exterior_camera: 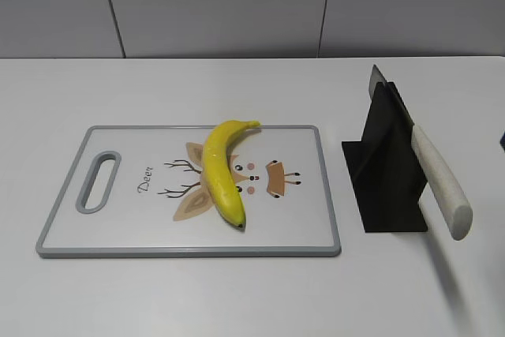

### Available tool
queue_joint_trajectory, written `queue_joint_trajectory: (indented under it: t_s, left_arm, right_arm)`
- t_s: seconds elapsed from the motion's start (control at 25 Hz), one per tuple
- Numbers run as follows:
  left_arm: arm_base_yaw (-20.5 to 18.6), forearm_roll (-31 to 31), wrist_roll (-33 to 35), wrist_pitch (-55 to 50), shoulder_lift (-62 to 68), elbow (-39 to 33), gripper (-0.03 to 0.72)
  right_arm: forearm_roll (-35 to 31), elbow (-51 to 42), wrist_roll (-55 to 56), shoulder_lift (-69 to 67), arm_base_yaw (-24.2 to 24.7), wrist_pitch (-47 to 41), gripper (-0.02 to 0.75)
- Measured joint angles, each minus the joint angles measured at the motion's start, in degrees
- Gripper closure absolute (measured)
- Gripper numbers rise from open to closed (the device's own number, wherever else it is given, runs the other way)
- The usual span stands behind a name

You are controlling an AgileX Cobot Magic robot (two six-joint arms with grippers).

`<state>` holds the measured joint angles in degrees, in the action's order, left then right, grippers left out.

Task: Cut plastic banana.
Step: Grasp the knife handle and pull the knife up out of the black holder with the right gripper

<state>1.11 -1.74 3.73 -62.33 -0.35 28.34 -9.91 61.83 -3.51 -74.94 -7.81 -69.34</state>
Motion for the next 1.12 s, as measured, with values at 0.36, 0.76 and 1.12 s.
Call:
queue_joint_trajectory:
  t_s: [0.36, 0.76, 1.12]
  left_arm:
    - [0.0, 0.0, 0.0, 0.0, 0.0, 0.0, 0.146]
    - [0.0, 0.0, 0.0, 0.0, 0.0, 0.0, 0.146]
    - [0.0, 0.0, 0.0, 0.0, 0.0, 0.0, 0.149]
  right_arm:
    - [2.5, 0.8, 7.7, -9.4, -9.0, 4.7, 0.211]
    - [3.5, 0.8, 14.8, -19.9, -12.6, 7.5, 0.216]
    - [4.0, 0.8, 15.7, -23.6, -12.6, 6.2, 0.279]
